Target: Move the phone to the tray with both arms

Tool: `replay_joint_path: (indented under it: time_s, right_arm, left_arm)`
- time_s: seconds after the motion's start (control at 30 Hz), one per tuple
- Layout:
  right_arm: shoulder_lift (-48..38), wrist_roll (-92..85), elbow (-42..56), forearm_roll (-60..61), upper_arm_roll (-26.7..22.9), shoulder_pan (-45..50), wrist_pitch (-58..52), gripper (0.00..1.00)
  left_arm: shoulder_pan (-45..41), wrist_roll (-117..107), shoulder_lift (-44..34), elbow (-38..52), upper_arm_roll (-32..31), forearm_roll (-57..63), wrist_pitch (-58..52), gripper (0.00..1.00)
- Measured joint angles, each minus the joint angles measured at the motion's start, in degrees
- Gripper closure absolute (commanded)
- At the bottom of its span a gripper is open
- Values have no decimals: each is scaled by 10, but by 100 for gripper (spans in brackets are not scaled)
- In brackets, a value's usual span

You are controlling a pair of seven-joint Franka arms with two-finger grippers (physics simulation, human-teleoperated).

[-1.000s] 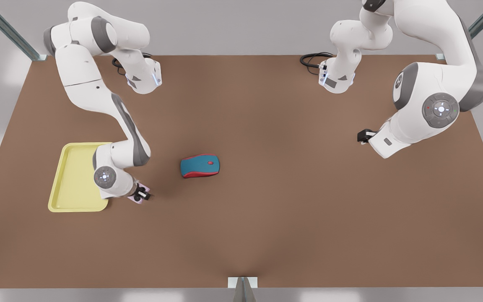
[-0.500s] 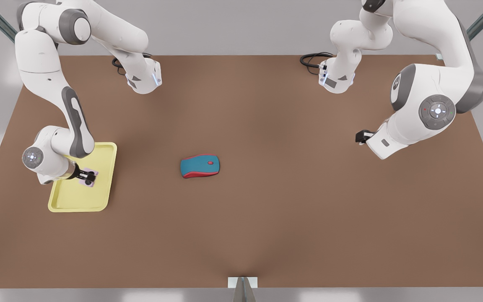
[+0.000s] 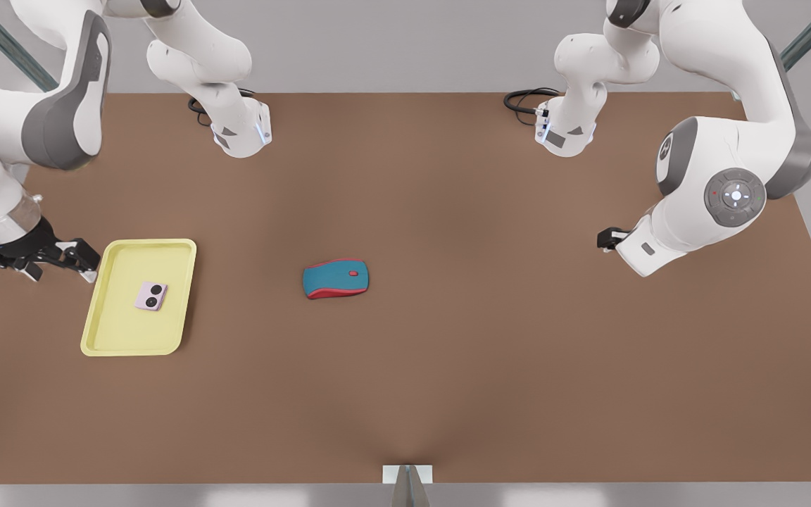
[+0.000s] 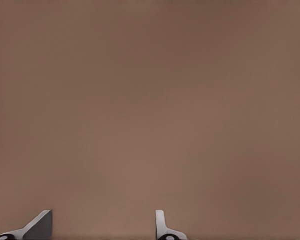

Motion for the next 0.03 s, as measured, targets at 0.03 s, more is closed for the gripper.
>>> replay_joint_path:
  time_s: [0.03]
  right_arm:
    - [0,0,1,1,1,-1,-17,0]
  left_arm:
    - [0,0,0,0,0,0,0,0]
